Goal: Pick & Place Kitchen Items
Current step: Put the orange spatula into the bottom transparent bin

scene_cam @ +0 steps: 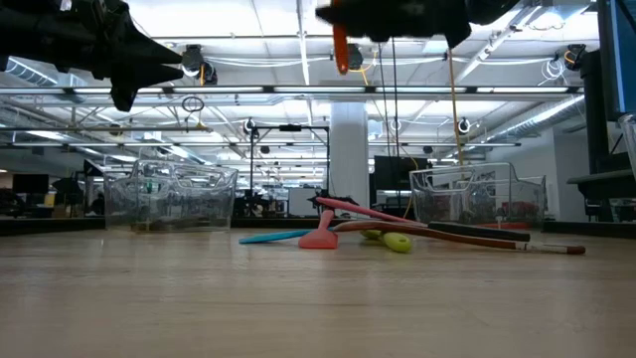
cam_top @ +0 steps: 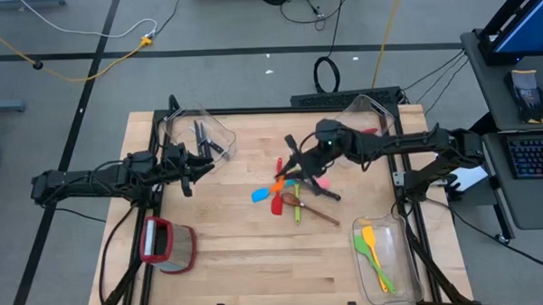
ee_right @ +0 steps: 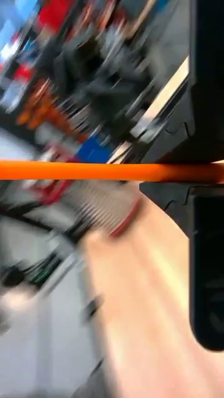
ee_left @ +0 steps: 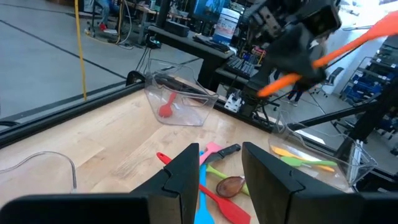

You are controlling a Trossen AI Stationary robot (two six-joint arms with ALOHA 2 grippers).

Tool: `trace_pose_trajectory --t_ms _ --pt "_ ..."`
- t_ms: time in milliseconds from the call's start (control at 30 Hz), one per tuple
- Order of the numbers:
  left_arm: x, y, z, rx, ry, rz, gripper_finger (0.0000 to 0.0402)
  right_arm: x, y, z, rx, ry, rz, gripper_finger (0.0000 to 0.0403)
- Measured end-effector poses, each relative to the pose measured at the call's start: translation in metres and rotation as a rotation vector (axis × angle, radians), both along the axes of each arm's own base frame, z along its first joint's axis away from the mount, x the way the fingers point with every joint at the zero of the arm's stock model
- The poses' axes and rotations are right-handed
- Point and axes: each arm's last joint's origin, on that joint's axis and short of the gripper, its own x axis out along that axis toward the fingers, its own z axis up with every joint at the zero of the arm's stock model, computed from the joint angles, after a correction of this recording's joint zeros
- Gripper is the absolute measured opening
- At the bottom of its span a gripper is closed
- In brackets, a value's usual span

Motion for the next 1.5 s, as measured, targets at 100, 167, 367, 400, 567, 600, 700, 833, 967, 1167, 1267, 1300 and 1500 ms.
trace_pose_trajectory --t_ms 100,167,367,400,567,600,700,833,967,1167,1267,1300,1500 --pt "0.0 0.0 0.0 -0.015 -0.004 0.01 0.0124 0.001 0.003 -0.006 -0.134 0.03 -0.131 0.0017" --pt "0.0 0.0 0.0 -0.018 -0.004 0.014 0.0124 0.001 0.006 -0.011 -0.232 0.064 -0.209 0.0019" --pt "0.0 0.001 0.0 -0.022 -0.006 0.028 0.0124 -0.001 0.017 -0.022 -0.56 0.189 -0.472 0.0019" --pt "0.0 0.001 0.0 -0.022 -0.006 0.028 0.0124 -0.001 0.019 -0.023 -0.605 0.208 -0.518 0.0018" --pt "0.0 0.001 0.0 -0.022 -0.007 0.028 0.0124 -0.006 0.023 -0.027 -0.783 0.306 -0.725 0.0018" --pt "0.0 0.001 0.0 -0.022 -0.006 0.029 0.0124 -0.008 0.023 -0.028 -0.8 0.33 -0.758 0.0018" --pt "0.0 0.001 0.0 -0.025 -0.008 0.029 0.0124 -0.012 0.023 -0.031 -0.806 0.396 -0.866 0.0018" --pt "0.0 0.001 0.0 -0.026 -0.008 0.029 0.0124 -0.019 0.022 -0.037 -0.757 0.469 -0.999 0.0017" --pt "0.0 0.001 0.0 -0.029 -0.009 0.029 0.0124 -0.025 0.021 -0.042 -0.679 0.532 -1.085 0.0017" --pt "0.0 0.001 0.0 -0.033 -0.01 0.029 0.0124 -0.033 0.021 -0.031 -0.462 0.619 -1.188 0.0017" --pt "0.0 0.001 0.0 -0.033 -0.01 0.029 0.0124 -0.035 0.019 -0.022 -0.309 0.688 -1.176 0.0017" --pt "0.0 0.001 0.0 -0.033 -0.01 0.029 0.0124 -0.036 0.018 -0.018 -0.256 0.713 -1.173 0.0017" --pt "0.0 0.001 0.0 -0.03 -0.009 0.029 0.0124 -0.047 0.014 -0.012 0.045 0.926 -1.14 0.0017"
